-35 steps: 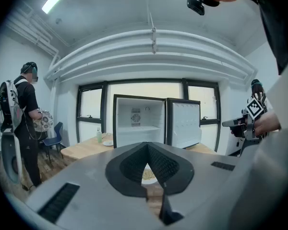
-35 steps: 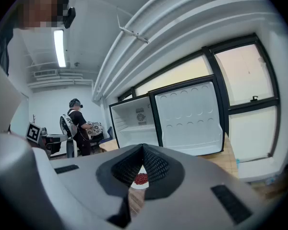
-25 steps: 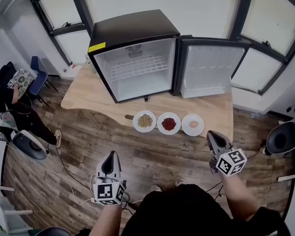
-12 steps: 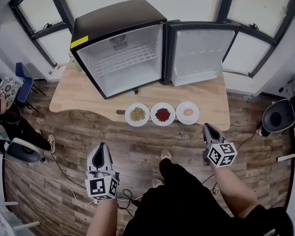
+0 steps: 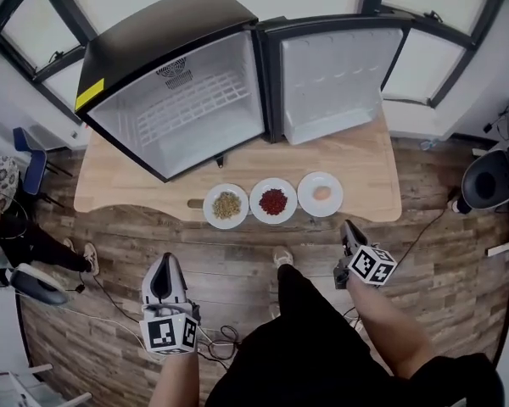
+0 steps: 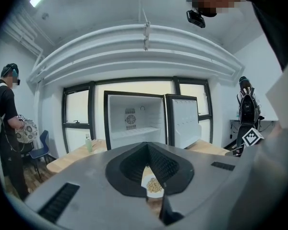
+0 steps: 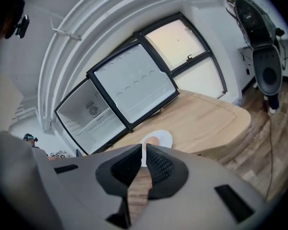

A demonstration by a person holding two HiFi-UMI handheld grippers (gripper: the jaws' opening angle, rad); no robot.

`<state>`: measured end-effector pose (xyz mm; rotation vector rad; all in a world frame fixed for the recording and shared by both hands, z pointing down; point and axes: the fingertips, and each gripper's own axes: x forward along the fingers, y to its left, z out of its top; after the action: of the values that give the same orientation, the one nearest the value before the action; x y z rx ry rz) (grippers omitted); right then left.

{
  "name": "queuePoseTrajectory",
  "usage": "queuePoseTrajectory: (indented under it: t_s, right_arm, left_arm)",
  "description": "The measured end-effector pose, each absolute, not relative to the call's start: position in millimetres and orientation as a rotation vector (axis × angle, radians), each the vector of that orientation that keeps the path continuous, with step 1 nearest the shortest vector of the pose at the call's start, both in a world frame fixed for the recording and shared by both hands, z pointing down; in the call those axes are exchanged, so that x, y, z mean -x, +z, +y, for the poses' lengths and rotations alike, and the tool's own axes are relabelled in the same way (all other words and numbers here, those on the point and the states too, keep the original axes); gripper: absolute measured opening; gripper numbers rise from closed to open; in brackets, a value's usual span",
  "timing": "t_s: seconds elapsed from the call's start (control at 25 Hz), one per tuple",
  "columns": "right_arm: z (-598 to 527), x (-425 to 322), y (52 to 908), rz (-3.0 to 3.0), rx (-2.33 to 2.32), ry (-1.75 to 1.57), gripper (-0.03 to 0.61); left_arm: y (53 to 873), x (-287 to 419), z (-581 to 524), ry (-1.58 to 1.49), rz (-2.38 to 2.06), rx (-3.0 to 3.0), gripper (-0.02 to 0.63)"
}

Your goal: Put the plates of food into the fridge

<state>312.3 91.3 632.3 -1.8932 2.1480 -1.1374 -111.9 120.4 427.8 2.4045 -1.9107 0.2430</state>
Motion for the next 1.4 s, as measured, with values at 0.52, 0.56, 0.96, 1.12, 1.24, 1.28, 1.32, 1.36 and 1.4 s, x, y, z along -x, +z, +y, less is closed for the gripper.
queuePoseTrajectory:
  t_s: [0.52, 0.56, 0.96, 1.12, 1.24, 1.28, 1.32, 1.36, 1.4]
  right_arm:
    - [54, -314, 717, 1.706, 1.719, -1.523, 0.152]
    - [52, -313, 722, 1.684, 1.708, -1.542, 0.152]
    - [36, -304, 745, 1.548, 1.573, -1.665, 0.152]
    - [38, -304, 735, 1.564, 1.552, -1.641, 0.069]
    - [35, -306, 722, 1.559, 1.518, -1.604, 0.038]
    - [33, -307, 718, 1.562, 1.509, -1.594, 0.032]
    - [32, -307, 714, 1.565, 1.5, -1.587, 0.032]
    - [31, -307, 710, 1.569, 1.49, -1.583, 0.032]
    - [30, -306, 706, 1.572, 1.481, -1.579, 0.032]
  left_arm:
    - [449, 112, 68, 0.372, -1.883, -2.375, 0.005]
    - [450, 113, 66, 0.383, -1.883, -2.372, 0.005]
    - [453, 111, 51, 0.417, -1.877, -2.364, 0.005]
    - [455, 107, 46, 0.405, -1.863, -2.37, 0.005]
    - [455, 103, 42, 0.382, -1.85, -2.379, 0.004]
    - [455, 102, 41, 0.375, -1.847, -2.383, 0.005]
    - [454, 101, 40, 0.368, -1.845, -2.387, 0.005]
    - [453, 101, 39, 0.362, -1.844, -2.39, 0.005]
    - [452, 101, 38, 0.357, -1.844, -2.393, 0.005]
